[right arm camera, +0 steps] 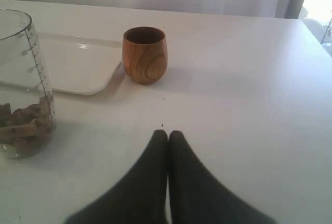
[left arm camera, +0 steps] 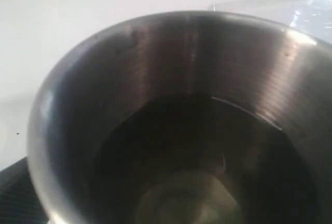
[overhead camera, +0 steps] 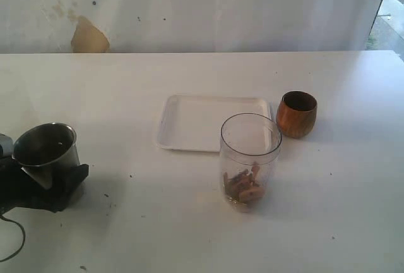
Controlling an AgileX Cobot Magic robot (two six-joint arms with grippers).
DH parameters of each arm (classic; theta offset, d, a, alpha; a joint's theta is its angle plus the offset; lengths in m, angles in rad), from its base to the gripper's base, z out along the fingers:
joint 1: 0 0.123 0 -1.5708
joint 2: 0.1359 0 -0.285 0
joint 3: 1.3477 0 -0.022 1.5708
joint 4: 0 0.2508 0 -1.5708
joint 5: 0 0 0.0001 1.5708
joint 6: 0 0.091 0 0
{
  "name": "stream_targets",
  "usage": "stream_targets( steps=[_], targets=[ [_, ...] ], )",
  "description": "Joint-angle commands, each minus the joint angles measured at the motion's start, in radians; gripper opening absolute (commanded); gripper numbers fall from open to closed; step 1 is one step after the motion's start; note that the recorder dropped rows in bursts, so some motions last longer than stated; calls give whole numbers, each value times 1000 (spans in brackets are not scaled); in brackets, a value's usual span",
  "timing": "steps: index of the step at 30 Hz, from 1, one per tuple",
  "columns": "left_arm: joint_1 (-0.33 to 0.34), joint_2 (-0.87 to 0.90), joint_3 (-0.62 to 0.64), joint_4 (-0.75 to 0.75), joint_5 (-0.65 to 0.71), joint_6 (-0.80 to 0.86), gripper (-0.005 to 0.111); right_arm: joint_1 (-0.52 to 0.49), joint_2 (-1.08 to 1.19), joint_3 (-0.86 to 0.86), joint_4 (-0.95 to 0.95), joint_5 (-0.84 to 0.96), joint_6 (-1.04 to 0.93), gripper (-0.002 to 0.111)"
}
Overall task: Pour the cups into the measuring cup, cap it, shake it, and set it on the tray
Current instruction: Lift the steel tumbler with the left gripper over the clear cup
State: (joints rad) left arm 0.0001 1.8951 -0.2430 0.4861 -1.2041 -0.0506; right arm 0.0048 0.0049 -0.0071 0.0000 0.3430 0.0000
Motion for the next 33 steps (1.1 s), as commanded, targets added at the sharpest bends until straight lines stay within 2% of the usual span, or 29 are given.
stream_targets(
  steps=[1, 23, 25, 27, 33],
  targets=[
    [-3, 3, -3, 9, -17, 3, 105, -5, -5, 7, 0, -1, 5, 0],
    [-3, 3, -3, 16, -17, 3, 103, -5, -5, 7, 0, -1, 5, 0],
    [-3, 3, -3, 15, -17, 3, 95, -5, -5, 7, 0, -1, 5, 0],
    [-3, 3, -3, 18, -17, 3, 79, -5, -5, 7, 0, -1, 5, 0],
    [-3, 3, -3, 51, -17, 3, 15, -5, -5, 7, 0, -1, 5, 0]
  ],
)
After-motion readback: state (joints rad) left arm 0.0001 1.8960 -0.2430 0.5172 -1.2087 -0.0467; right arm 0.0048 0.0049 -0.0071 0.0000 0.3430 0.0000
